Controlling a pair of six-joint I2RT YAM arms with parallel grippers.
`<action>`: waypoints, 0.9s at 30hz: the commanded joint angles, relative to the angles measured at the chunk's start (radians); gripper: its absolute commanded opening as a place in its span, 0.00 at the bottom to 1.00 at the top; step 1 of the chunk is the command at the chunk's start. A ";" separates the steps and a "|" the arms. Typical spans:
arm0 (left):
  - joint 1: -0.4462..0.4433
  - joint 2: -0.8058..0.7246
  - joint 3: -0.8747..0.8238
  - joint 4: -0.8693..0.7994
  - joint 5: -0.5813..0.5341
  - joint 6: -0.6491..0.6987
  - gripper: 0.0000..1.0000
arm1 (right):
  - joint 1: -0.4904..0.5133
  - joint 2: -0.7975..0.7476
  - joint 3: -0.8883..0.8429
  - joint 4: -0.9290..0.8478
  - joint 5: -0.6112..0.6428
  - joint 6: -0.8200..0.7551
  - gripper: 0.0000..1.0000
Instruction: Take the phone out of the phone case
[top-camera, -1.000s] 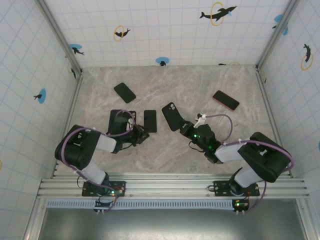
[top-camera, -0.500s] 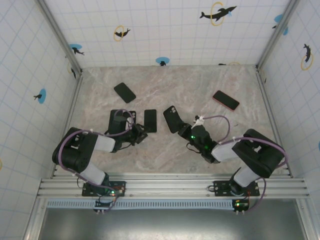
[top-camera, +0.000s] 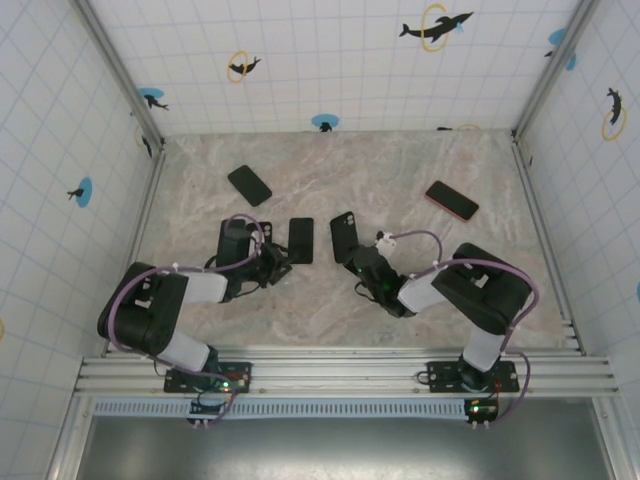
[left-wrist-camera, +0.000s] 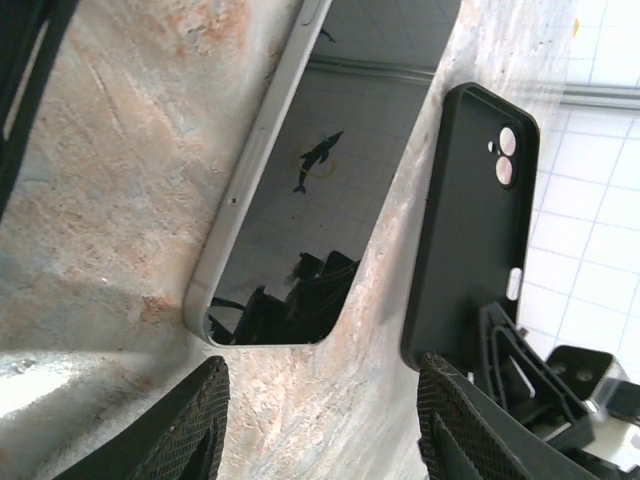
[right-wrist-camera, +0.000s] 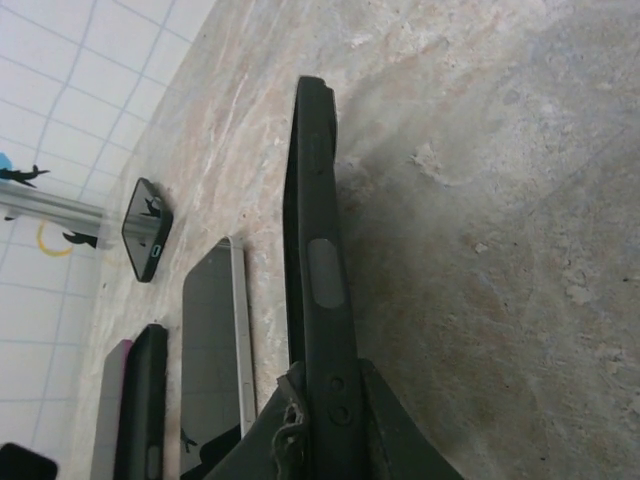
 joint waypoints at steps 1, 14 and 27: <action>0.009 -0.050 0.017 -0.058 -0.021 0.032 0.54 | 0.010 0.043 0.048 0.058 0.043 0.025 0.20; 0.010 -0.142 0.075 -0.199 -0.048 0.105 0.60 | 0.024 0.122 0.090 0.161 -0.116 0.039 0.21; 0.012 -0.132 0.075 -0.192 -0.041 0.111 0.61 | -0.008 0.095 0.023 0.176 -0.238 -0.027 0.08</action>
